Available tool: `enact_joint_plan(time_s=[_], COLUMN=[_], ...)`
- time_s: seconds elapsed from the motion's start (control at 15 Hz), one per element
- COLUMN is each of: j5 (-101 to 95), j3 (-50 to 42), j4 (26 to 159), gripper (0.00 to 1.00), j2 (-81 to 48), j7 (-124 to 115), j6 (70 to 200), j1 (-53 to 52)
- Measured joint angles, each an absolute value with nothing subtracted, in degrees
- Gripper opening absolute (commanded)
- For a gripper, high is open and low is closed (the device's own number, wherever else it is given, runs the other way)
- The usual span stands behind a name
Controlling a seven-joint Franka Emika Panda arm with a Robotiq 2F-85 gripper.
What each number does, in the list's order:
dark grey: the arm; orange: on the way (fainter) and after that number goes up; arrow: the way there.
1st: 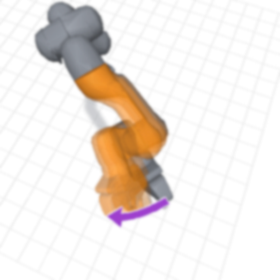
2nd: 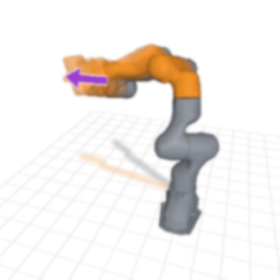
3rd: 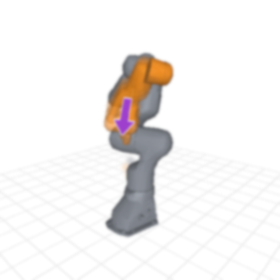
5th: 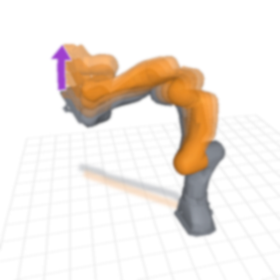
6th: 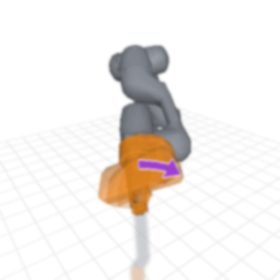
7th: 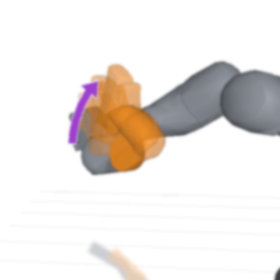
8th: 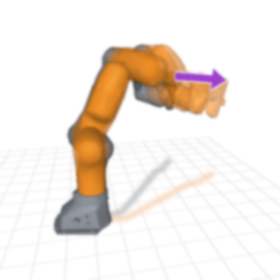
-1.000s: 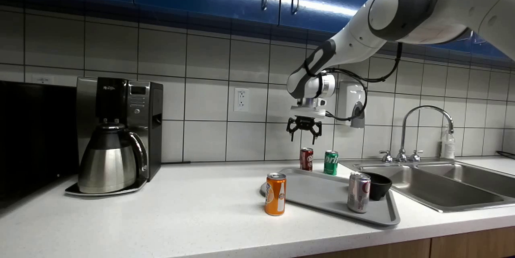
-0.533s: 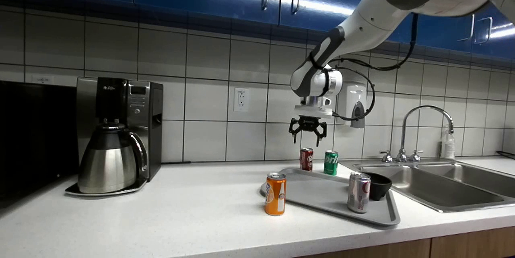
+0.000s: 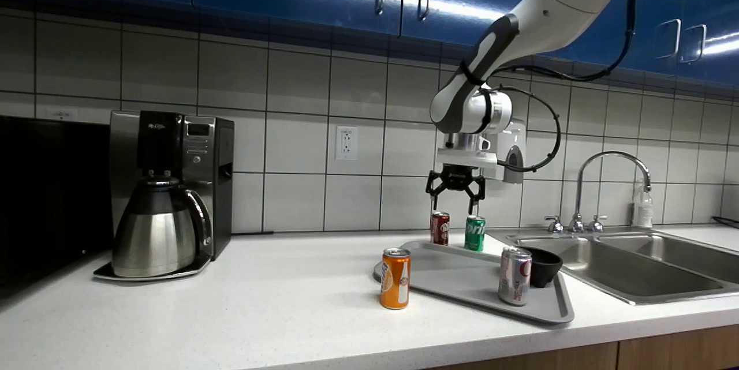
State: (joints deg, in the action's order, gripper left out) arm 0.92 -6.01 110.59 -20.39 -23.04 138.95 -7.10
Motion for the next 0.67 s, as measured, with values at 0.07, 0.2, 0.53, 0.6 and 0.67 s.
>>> enact_joint_plan(time_s=[0.07,0.2,0.53,0.6,0.67], j5=[0.91,0.91,0.91,0.91,0.91], j3=[-5.95,-5.81,-5.12,-4.97,-4.86], j4=[112.14,115.05,120.54,121.31,121.98], gripper=[1.0,1.0,1.0,1.0,1.0], j2=[-19.37,-17.55,-14.22,-13.74,-13.34], j7=[-22.9,-22.45,-21.61,-21.6,-21.6], j6=[138.99,139.08,139.17,139.17,139.17], j1=[-7.09,-7.09,-7.07,-7.07,-7.07])
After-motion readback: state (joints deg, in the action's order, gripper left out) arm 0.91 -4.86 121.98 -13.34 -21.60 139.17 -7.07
